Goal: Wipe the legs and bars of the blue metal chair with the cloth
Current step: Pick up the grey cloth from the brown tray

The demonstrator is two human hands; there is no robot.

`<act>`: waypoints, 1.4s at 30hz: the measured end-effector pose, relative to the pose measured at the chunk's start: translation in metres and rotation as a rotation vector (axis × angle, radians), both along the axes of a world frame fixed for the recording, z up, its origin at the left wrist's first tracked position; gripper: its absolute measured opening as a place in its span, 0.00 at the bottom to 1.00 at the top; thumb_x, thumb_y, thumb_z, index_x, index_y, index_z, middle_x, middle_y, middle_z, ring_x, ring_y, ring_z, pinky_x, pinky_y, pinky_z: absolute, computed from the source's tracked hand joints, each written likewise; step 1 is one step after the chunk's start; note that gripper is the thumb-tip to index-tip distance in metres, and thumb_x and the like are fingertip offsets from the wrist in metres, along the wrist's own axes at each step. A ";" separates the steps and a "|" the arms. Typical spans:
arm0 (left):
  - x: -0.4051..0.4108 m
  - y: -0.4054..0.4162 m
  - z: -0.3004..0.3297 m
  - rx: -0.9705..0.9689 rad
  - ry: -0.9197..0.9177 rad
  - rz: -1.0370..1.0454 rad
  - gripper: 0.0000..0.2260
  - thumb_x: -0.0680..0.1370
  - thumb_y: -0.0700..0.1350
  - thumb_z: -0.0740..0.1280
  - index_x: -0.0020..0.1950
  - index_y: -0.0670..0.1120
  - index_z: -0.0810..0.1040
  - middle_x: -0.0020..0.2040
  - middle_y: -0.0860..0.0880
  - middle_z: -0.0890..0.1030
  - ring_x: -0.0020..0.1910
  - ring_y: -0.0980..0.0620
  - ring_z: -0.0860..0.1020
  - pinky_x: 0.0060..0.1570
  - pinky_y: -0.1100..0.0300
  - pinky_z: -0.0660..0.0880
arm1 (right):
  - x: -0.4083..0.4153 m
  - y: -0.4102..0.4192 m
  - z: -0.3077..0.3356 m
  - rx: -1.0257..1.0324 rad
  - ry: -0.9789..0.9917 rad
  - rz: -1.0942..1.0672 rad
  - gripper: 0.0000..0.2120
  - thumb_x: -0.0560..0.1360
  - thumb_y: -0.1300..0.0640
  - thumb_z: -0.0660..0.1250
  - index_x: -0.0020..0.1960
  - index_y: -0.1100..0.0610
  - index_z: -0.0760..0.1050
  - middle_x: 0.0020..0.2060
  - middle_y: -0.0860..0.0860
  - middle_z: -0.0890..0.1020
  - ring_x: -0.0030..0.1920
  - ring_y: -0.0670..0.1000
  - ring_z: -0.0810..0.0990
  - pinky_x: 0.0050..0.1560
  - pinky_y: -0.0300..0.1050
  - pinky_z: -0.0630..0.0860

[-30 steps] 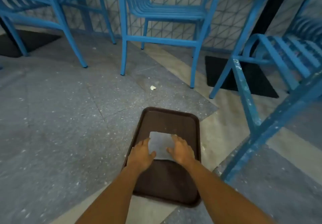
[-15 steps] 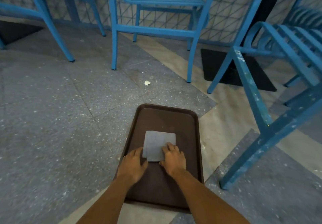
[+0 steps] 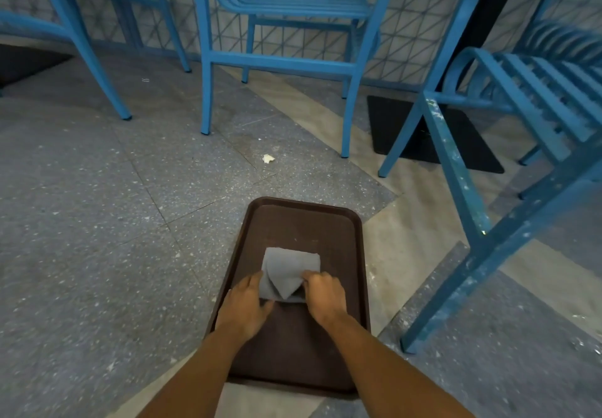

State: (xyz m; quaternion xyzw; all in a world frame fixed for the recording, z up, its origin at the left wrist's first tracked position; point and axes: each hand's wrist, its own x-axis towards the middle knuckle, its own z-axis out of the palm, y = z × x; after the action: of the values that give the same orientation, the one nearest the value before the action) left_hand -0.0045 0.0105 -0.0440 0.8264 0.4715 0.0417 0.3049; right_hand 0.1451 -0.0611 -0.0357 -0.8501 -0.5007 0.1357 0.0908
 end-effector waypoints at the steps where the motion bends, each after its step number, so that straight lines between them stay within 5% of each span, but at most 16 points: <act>1: 0.002 0.000 0.004 -0.010 -0.040 0.000 0.29 0.74 0.51 0.67 0.73 0.49 0.60 0.70 0.48 0.68 0.68 0.49 0.69 0.66 0.57 0.66 | 0.002 -0.001 0.007 0.010 0.009 -0.001 0.13 0.77 0.62 0.55 0.57 0.58 0.75 0.54 0.58 0.80 0.54 0.60 0.77 0.54 0.49 0.71; 9: 0.034 -0.004 0.053 0.036 -0.193 -0.058 0.41 0.68 0.57 0.73 0.76 0.49 0.56 0.74 0.48 0.63 0.72 0.50 0.62 0.71 0.54 0.60 | 0.008 -0.004 0.062 0.160 0.048 0.057 0.09 0.76 0.61 0.56 0.50 0.57 0.75 0.49 0.57 0.81 0.50 0.59 0.79 0.44 0.47 0.73; 14: 0.050 -0.012 0.094 0.140 -0.235 -0.130 0.30 0.72 0.49 0.69 0.72 0.47 0.64 0.71 0.49 0.69 0.70 0.52 0.66 0.70 0.55 0.61 | 0.007 -0.009 0.099 0.269 0.068 0.083 0.12 0.76 0.59 0.56 0.51 0.53 0.77 0.49 0.53 0.82 0.51 0.56 0.79 0.46 0.46 0.73; 18: 0.053 -0.022 0.126 0.206 -0.278 -0.126 0.15 0.74 0.42 0.64 0.60 0.49 0.77 0.56 0.48 0.81 0.57 0.48 0.78 0.58 0.53 0.72 | 0.009 -0.016 0.126 0.353 0.060 0.079 0.12 0.77 0.58 0.57 0.52 0.52 0.78 0.47 0.53 0.83 0.49 0.56 0.80 0.45 0.47 0.73; 26: 0.056 -0.046 0.183 0.257 -0.242 -0.058 0.11 0.78 0.44 0.57 0.53 0.48 0.79 0.45 0.45 0.82 0.45 0.45 0.80 0.44 0.52 0.76 | 0.010 -0.038 0.156 0.459 0.119 -0.013 0.07 0.75 0.62 0.60 0.51 0.56 0.73 0.44 0.55 0.82 0.45 0.55 0.80 0.44 0.52 0.76; 31: 0.053 -0.056 0.225 0.268 -0.347 0.038 0.10 0.80 0.44 0.56 0.42 0.44 0.73 0.33 0.47 0.74 0.36 0.46 0.74 0.36 0.54 0.69 | 0.011 -0.052 0.151 0.425 0.417 -0.209 0.10 0.76 0.62 0.57 0.49 0.55 0.76 0.41 0.50 0.77 0.44 0.49 0.74 0.44 0.47 0.72; 34: 0.048 -0.054 0.235 0.258 -0.394 0.090 0.11 0.80 0.44 0.56 0.43 0.40 0.75 0.37 0.42 0.77 0.38 0.44 0.75 0.39 0.51 0.70 | 0.016 -0.059 0.159 0.376 0.623 -0.297 0.11 0.77 0.63 0.58 0.48 0.62 0.79 0.42 0.55 0.79 0.45 0.51 0.75 0.45 0.47 0.72; 38: 0.046 -0.065 0.233 0.244 -0.391 0.105 0.12 0.79 0.44 0.57 0.43 0.39 0.76 0.39 0.40 0.79 0.40 0.40 0.76 0.39 0.52 0.69 | 0.017 -0.063 0.186 0.487 1.106 -0.535 0.10 0.79 0.60 0.57 0.45 0.59 0.77 0.44 0.56 0.81 0.42 0.51 0.79 0.41 0.41 0.75; 42: 0.055 -0.084 0.237 0.238 -0.387 0.072 0.14 0.80 0.48 0.57 0.36 0.46 0.71 0.37 0.41 0.78 0.39 0.42 0.77 0.35 0.56 0.65 | 0.017 -0.064 0.218 0.645 1.430 -0.574 0.10 0.78 0.61 0.58 0.55 0.63 0.75 0.46 0.57 0.81 0.50 0.55 0.80 0.51 0.48 0.77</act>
State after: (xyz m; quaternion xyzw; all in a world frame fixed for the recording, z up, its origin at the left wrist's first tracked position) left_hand 0.0505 -0.0733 0.1930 0.8158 0.4252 0.2658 0.2883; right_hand 0.1617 -0.1255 0.1825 -0.5858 -0.1008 0.4642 0.6566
